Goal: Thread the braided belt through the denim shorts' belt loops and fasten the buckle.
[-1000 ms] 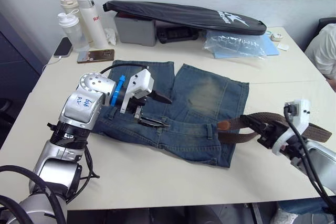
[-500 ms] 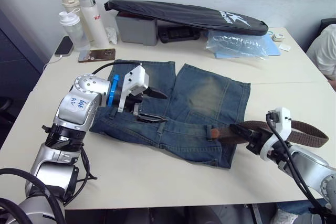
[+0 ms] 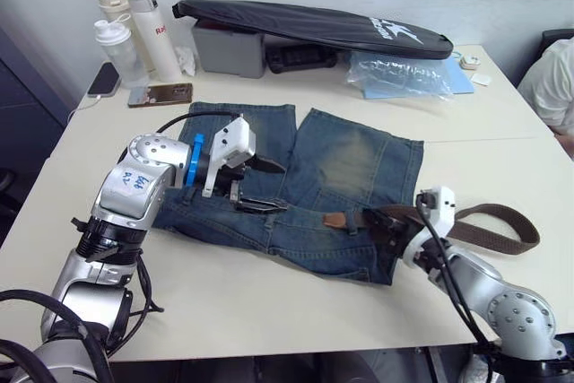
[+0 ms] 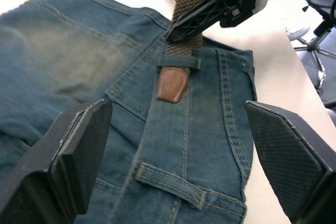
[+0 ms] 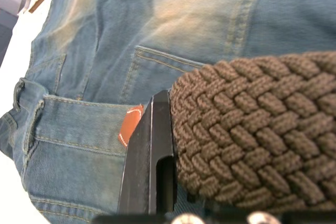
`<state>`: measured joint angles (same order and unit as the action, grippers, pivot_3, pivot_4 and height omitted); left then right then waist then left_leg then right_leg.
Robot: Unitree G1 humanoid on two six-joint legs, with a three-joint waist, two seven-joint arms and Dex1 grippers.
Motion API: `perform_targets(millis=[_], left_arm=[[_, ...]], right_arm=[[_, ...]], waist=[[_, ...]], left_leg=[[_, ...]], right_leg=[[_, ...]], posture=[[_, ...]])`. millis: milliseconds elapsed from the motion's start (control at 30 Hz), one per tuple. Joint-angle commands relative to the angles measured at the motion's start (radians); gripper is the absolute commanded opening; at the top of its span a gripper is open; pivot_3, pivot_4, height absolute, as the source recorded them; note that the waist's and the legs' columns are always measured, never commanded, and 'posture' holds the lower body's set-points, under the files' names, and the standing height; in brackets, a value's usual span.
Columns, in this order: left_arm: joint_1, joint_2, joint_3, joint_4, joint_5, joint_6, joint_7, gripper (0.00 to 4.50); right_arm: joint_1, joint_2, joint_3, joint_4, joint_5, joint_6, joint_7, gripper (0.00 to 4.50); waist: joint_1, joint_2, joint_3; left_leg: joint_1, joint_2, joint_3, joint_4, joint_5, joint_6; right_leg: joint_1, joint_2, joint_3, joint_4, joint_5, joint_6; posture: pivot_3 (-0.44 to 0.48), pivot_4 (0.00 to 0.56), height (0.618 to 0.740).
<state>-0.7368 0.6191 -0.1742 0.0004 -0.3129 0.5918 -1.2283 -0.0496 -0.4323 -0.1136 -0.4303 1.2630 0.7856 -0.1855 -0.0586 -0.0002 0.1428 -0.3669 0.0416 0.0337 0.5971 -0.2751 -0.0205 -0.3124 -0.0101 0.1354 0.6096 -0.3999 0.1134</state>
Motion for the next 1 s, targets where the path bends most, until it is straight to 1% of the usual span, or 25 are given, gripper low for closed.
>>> perform_targets(millis=[33,267,433,500,567,600,633,667,733,767,900,1000], left_arm=[[-0.001,-0.006,0.006,-0.063,-0.027,0.011,0.012,4.44],[0.024,0.0,-0.043,-0.081,-0.005,-0.018,-0.013,4.44],[0.022,-0.009,-0.062,-0.07,0.001,-0.04,-0.014,4.44],[0.021,-0.006,-0.079,-0.063,0.005,-0.056,-0.032,4.5],[0.013,-0.009,-0.092,-0.047,0.011,-0.074,-0.043,4.5],[0.007,-0.013,-0.095,-0.037,0.014,-0.081,-0.044,4.5],[0.002,-0.018,-0.099,-0.026,0.017,-0.088,-0.045,4.5],[-0.002,-0.022,-0.102,-0.018,0.019,-0.094,-0.045,4.5],[-0.01,-0.031,-0.114,-0.004,0.024,-0.108,-0.054,4.5],[-0.014,-0.036,-0.12,0.001,0.026,-0.112,-0.059,4.5],[-0.041,-0.06,-0.138,0.041,0.039,-0.138,-0.072,4.5],[-0.061,-0.08,-0.145,0.082,0.054,-0.163,-0.078,4.5]], right_arm=[[-0.018,0.042,0.028,-0.016,-0.046,0.001,-0.016,0.0],[-0.028,0.13,0.06,0.022,-0.118,0.022,-0.004,0.0],[-0.016,0.15,0.059,0.026,-0.13,0.043,0.04,0.0],[-0.001,0.15,0.038,0.007,-0.105,0.054,0.039,0.9],[0.02,0.131,0.008,-0.023,-0.09,0.064,0.04,1.65],[0.032,0.119,-0.011,-0.037,-0.081,0.068,0.04,2.11],[0.044,0.106,-0.031,-0.05,-0.068,0.072,0.042,2.72],[0.055,0.093,-0.045,-0.06,-0.054,0.076,0.045,3.08],[0.091,0.052,-0.084,-0.085,-0.033,0.086,0.057,4.07],[0.111,0.027,-0.104,-0.1,-0.019,0.092,0.066,4.48],[0.201,-0.078,-0.143,-0.182,0.036,0.124,0.123,4.48],[0.254,-0.119,-0.149,-0.22,0.063,0.129,0.152,4.48]], waist=[[0.0,0.0,0.0],[-0.004,0.0,-0.001],[-0.005,0.0,-0.001],[-0.005,0.0,-0.001],[-0.004,0.0,-0.001],[-0.003,0.0,-0.001],[-0.002,0.0,-0.001],[0.003,0.0,-0.001],[0.007,-0.001,-0.002],[0.01,-0.002,-0.002],[0.02,-0.002,-0.002],[0.018,-0.003,-0.002]], left_leg=[[0.0,0.0,0.0,0.0,0.0,0.0],[0.0,0.001,0.001,-0.001,0.0,0.0],[0.001,0.002,0.001,-0.001,0.0,-0.001],[0.0,0.002,0.001,-0.001,0.0,-0.001],[0.0,0.002,0.001,-0.001,0.0,-0.001],[0.0,0.002,0.001,-0.001,0.0,-0.001],[0.0,0.002,0.001,-0.001,0.0,-0.001],[0.0,0.002,0.002,-0.001,0.0,-0.001],[-0.001,0.001,0.001,0.0,0.0,-0.001],[0.0,0.0,0.001,0.0,0.0,-0.001],[-0.001,-0.003,0.0,0.0,-0.001,0.0],[-0.001,-0.002,0.001,0.0,-0.001,0.0]], right_leg=[[0.0,0.0,0.0,0.0,0.0,0.0],[-0.001,0.0,0.0,0.001,0.0,0.0],[-0.002,0.001,0.0,0.001,0.001,-0.002],[-0.002,0.001,0.0,0.001,0.001,-0.002],[-0.002,0.001,0.0,0.001,0.001,-0.002],[-0.002,0.001,0.0,0.001,0.001,-0.002],[-0.002,0.001,0.0,0.001,0.001,-0.002],[-0.002,0.001,0.0,0.001,0.001,-0.002],[-0.002,0.0,0.0,0.0,0.001,-0.002],[-0.001,0.0,0.0,0.0,0.001,-0.002],[0.001,-0.003,-0.001,-0.003,0.001,-0.002],[0.0,-0.002,0.0,-0.005,0.001,-0.002]], posture=[[0.0,0.15,0.74],[0.0,0.15,0.74],[0.0,0.15,0.74],[0.0,0.15,0.74],[0.0,0.15,0.74],[0.0,0.15,0.74],[0.0,0.15,0.74],[0.0,0.15,0.74],[0.0,0.15,0.74],[0.0,0.15,0.74],[0.0,0.15,0.74],[0.0,0.15,0.74]])
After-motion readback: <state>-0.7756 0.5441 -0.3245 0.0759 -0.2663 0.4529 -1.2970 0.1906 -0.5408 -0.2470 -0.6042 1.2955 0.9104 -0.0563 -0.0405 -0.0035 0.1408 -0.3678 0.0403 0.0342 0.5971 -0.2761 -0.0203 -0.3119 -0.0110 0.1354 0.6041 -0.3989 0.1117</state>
